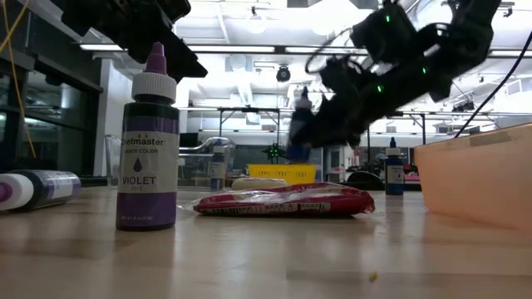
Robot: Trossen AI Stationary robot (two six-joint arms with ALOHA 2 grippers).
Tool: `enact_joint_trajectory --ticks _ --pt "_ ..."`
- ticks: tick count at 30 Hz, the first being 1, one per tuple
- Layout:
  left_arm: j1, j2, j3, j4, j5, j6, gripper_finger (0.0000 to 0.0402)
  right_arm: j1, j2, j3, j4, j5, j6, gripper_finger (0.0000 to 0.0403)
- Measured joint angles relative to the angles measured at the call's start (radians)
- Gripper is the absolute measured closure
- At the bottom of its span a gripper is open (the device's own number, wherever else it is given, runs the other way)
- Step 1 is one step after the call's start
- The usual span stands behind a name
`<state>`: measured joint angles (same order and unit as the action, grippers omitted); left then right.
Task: Pick & Place Food Item
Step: Put the left blue food coloring bottle into the transparent bin
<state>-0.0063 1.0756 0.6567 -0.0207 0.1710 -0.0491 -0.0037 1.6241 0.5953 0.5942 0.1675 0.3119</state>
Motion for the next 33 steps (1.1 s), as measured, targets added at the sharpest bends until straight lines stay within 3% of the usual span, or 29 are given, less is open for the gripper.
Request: enact_joint_trajectory --ticks 15,22,26,33 --pt "0.129 0.000 0.014 0.057 0.291 -0.087 0.0245 0.106 -0.007 0.215 -0.181 -0.066 -0.052 0.0270" --pt "0.136 0.007 0.093 -0.020 0.300 -0.052 0.0245 0.108 -0.007 0.323 -0.309 -0.066 -0.099 0.0270" --pt "0.136 0.035 0.157 -0.109 0.250 0.004 0.0245 0.108 -0.007 0.367 -0.349 -0.067 -0.107 0.0270" --pt "0.136 0.088 0.253 -0.138 0.234 0.055 0.0245 0.108 -0.007 0.382 -0.359 -0.071 -0.107 0.0270"
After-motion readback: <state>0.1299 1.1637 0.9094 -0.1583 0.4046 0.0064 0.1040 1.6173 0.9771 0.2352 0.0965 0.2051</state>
